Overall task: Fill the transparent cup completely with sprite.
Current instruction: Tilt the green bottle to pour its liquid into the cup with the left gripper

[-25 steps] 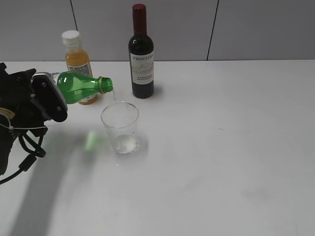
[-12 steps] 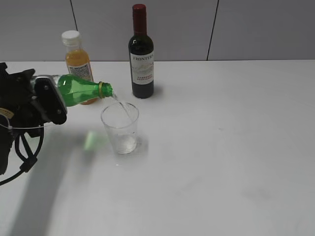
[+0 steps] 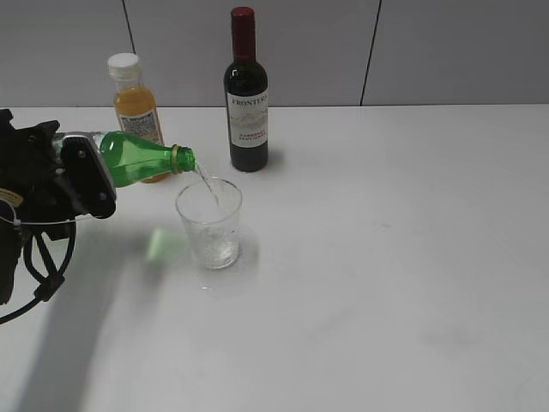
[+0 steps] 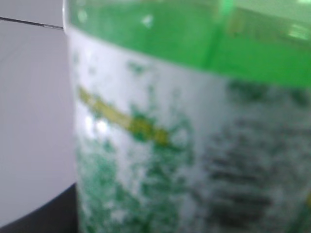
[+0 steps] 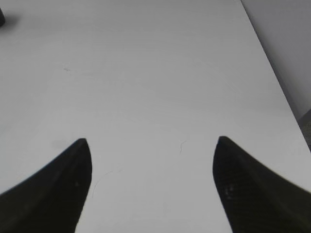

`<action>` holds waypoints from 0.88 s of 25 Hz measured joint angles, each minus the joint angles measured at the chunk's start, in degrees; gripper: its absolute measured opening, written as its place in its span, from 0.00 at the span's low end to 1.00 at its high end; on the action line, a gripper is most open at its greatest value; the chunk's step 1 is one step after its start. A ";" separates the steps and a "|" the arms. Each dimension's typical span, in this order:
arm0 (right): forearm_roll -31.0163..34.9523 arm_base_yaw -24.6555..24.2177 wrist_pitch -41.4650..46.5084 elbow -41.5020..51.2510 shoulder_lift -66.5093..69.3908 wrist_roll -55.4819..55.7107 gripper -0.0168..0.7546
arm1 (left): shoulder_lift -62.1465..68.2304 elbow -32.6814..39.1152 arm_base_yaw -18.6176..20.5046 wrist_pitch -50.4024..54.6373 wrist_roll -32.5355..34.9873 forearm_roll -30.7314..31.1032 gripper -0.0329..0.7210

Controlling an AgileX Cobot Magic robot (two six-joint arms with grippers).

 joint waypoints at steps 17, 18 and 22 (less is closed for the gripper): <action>0.00 0.00 0.00 0.00 0.00 -0.05 0.79 | 0.00 0.00 0.00 -0.48 1.15 0.00 0.64; 0.00 0.00 0.00 0.00 0.00 -0.05 0.79 | 0.00 0.00 0.00 -0.48 1.15 0.00 0.64; 0.00 0.00 0.00 0.00 0.00 0.02 0.79 | 0.00 0.00 0.00 -0.70 2.00 0.00 0.64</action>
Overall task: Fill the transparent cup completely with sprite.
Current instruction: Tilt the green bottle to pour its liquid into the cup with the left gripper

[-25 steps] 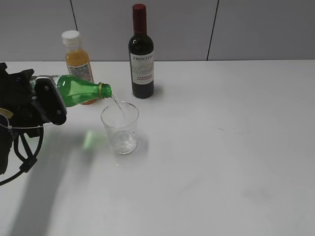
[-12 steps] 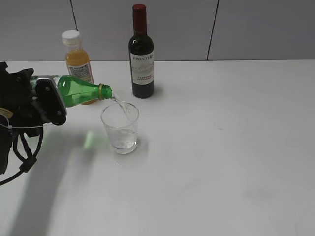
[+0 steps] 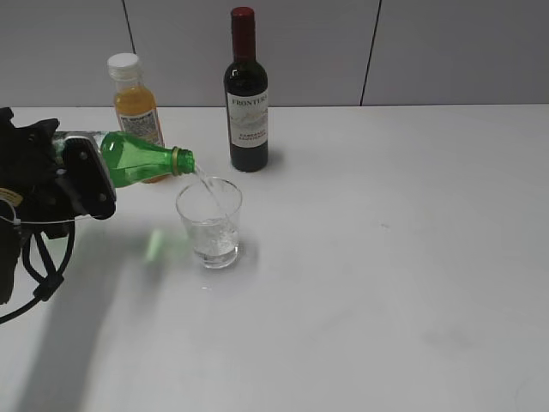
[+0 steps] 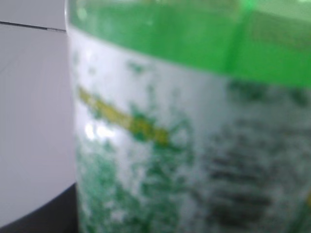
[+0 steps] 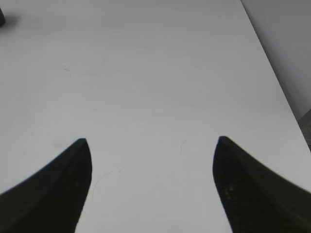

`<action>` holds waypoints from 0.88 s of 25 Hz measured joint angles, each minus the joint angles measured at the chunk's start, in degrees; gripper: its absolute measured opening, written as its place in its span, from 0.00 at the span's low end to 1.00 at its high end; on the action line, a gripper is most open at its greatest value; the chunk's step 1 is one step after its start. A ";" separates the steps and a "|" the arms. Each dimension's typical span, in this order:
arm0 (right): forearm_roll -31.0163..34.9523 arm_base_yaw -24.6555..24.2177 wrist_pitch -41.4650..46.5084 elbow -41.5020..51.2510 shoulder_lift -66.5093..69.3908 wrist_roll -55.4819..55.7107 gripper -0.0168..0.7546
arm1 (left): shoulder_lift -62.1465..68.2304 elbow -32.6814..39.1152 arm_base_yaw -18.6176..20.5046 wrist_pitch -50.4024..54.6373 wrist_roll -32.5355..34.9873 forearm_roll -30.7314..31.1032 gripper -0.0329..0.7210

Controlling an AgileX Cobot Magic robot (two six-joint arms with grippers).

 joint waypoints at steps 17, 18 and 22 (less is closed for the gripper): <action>0.00 0.00 0.00 0.00 0.00 -0.07 0.79 | 0.00 0.00 0.00 -0.17 0.66 0.00 0.64; 0.00 0.00 0.00 0.00 0.00 -0.07 0.79 | 0.00 0.00 0.00 -0.17 0.66 0.00 0.64; 0.00 0.00 0.00 0.00 0.00 -0.07 0.79 | 0.00 0.00 0.00 -0.22 0.66 0.00 0.64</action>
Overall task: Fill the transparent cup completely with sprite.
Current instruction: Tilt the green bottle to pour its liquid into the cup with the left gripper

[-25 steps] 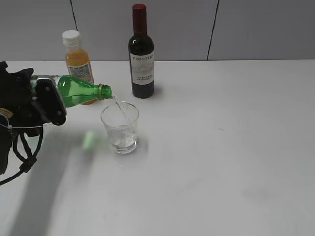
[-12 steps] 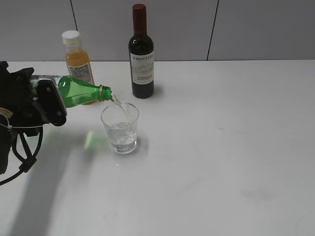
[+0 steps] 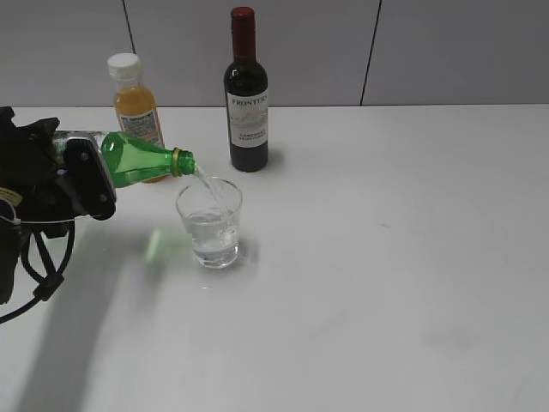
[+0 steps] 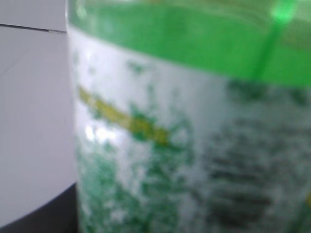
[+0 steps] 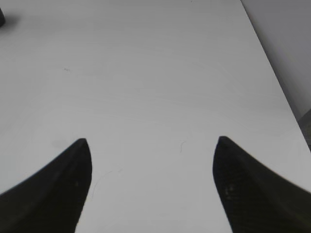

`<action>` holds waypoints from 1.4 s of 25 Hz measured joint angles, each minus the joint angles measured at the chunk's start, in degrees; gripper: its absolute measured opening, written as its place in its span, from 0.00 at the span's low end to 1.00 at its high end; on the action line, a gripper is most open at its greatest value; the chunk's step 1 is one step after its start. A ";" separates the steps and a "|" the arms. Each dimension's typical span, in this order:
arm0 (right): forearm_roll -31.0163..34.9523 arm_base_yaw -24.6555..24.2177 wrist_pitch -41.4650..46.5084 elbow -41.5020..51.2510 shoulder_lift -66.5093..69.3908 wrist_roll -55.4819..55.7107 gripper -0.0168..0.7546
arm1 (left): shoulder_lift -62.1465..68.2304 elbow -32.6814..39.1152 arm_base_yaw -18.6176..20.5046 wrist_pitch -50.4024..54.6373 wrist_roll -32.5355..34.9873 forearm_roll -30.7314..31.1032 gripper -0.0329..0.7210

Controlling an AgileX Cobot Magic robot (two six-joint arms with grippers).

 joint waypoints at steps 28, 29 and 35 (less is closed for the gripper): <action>0.00 0.00 0.00 0.00 0.00 0.03 0.79 | 0.00 -0.11 0.00 -0.35 2.84 0.00 0.63; 0.00 0.00 0.00 0.00 0.00 0.03 0.79 | 0.00 -0.11 0.00 -0.40 2.84 0.00 0.63; 0.00 0.00 0.00 0.00 0.00 0.03 0.79 | 0.00 -0.23 0.00 -0.46 2.90 0.00 0.63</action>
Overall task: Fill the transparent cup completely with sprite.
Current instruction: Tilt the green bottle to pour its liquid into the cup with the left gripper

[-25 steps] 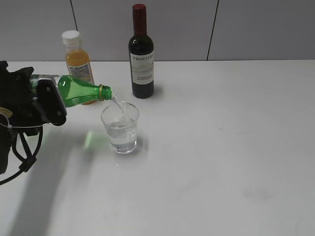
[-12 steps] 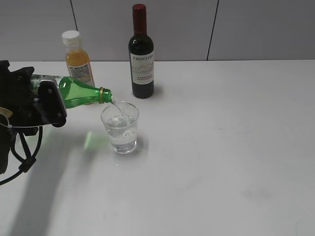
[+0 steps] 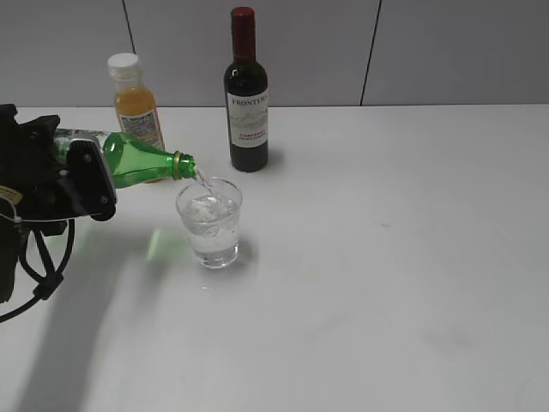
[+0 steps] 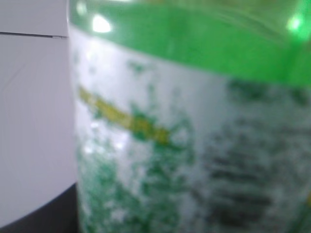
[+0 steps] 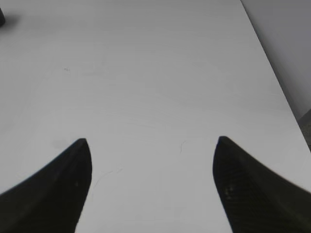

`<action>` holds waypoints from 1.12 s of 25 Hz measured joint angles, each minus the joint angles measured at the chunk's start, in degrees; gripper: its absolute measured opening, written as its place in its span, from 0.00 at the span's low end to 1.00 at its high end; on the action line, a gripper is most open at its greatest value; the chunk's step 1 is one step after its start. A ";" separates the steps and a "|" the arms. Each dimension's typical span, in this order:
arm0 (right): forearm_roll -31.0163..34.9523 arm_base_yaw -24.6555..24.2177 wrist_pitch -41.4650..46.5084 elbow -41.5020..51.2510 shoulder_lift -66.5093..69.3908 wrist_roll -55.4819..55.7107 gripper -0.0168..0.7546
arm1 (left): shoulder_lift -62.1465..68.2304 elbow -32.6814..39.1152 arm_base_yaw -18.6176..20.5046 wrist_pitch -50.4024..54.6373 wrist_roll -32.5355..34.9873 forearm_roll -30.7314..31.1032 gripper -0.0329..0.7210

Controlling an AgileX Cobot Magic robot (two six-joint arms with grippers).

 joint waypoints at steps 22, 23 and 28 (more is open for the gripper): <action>0.00 0.00 0.00 0.00 0.00 -0.06 0.79 | 0.00 0.00 0.00 -0.34 -7.61 0.00 0.63; 0.00 0.00 0.00 0.00 0.00 -0.06 0.79 | 0.00 0.00 0.00 -0.34 -9.56 0.00 0.63; 0.00 0.00 0.00 0.00 0.00 -0.06 0.79 | 0.00 0.00 0.00 -0.34 -22.77 0.06 0.63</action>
